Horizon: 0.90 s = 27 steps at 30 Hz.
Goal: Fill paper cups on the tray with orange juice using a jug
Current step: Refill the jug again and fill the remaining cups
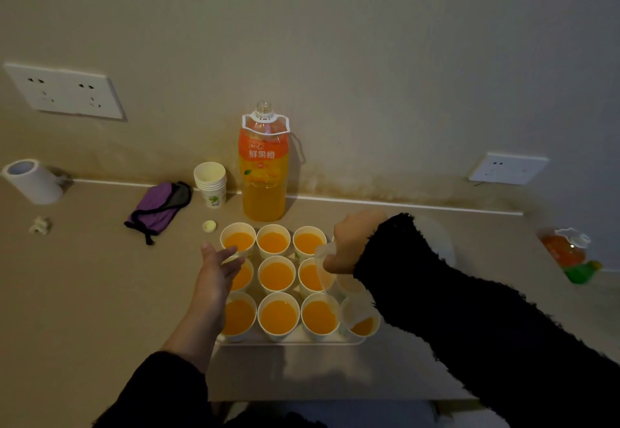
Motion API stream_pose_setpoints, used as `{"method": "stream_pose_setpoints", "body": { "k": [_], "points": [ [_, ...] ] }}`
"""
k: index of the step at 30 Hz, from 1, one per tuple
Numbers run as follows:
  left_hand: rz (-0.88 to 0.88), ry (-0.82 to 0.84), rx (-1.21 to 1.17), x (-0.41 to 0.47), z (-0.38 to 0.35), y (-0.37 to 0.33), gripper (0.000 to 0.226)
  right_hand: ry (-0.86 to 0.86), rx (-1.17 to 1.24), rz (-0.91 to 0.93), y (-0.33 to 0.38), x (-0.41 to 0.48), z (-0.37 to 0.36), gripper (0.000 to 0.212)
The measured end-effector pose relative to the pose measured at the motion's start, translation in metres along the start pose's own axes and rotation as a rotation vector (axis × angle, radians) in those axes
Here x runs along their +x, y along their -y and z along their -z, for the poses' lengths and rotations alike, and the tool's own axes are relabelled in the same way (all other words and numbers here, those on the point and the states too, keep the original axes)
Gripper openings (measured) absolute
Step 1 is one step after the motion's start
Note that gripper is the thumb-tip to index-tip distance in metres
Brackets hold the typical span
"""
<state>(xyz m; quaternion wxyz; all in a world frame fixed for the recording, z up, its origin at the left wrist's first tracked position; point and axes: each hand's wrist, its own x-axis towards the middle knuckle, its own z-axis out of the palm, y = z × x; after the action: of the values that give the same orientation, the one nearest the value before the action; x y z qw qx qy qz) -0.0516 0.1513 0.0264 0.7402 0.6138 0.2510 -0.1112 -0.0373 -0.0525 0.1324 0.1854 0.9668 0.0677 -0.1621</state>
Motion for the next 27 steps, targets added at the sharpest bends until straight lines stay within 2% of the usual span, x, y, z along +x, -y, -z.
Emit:
{"method": "stream_pose_setpoints", "body": {
  "k": [6, 11, 17, 27],
  "points": [
    [-0.006, -0.002, -0.008, 0.001, 0.002, -0.001, 0.07, -0.043, -0.086, 0.051, 0.013, 0.006, -0.005, 0.048],
    [0.001, 0.001, 0.005, 0.004, 0.004, -0.003, 0.07, -0.029, -0.028, 0.052, 0.015, 0.008, -0.005, 0.047],
    [-0.002, 0.031, 0.014, 0.008, 0.003, -0.005, 0.07, -0.136, -0.031, 0.08, 0.008, 0.001, -0.005, 0.05],
    [-0.038, 0.096, 0.021, 0.013, -0.001, -0.022, 0.068, 0.042, 0.126, -0.066, -0.028, 0.002, 0.004, 0.046]
  ]
}}
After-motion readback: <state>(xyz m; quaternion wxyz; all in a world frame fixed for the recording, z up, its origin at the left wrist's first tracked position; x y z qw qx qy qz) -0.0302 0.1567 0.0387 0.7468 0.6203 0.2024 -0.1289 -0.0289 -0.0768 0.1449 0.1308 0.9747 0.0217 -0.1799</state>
